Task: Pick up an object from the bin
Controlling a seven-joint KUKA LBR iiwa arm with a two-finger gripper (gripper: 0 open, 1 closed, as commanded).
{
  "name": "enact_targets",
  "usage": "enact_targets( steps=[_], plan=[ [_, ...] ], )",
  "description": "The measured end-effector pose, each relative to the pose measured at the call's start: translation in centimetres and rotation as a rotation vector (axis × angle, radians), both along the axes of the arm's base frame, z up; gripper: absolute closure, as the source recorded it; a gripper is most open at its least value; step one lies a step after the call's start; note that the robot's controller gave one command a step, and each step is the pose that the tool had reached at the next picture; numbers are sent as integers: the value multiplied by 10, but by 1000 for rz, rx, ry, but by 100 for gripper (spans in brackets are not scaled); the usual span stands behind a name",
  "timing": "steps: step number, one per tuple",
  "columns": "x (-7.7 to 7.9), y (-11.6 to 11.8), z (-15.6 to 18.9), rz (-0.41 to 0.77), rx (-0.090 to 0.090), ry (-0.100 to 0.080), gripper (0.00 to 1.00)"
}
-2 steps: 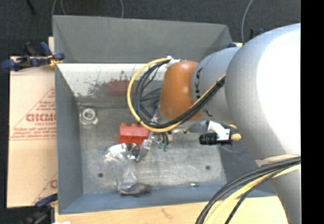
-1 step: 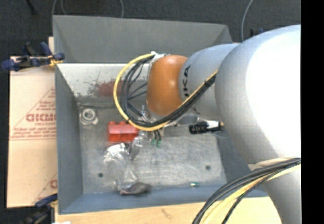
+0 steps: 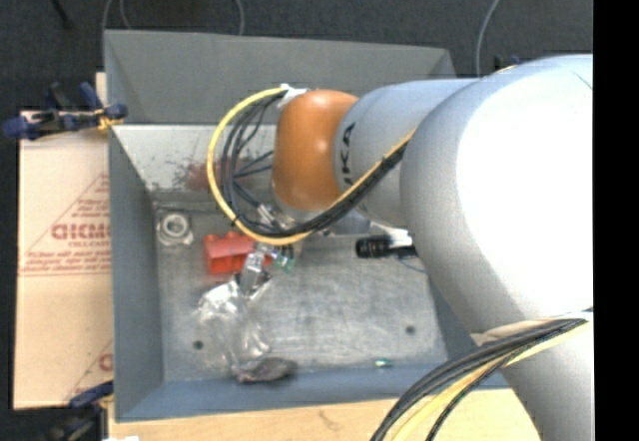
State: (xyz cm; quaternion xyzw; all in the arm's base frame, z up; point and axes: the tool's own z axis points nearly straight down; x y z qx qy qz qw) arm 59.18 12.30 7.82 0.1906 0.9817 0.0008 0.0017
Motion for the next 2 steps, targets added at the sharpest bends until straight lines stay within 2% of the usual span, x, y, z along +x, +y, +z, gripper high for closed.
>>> enact_targets(
  steps=[1,2],
  plan=[
    [2,3,5,5,5,-5,100],
    [25,0,151,23,1,-8,100]
  ],
)
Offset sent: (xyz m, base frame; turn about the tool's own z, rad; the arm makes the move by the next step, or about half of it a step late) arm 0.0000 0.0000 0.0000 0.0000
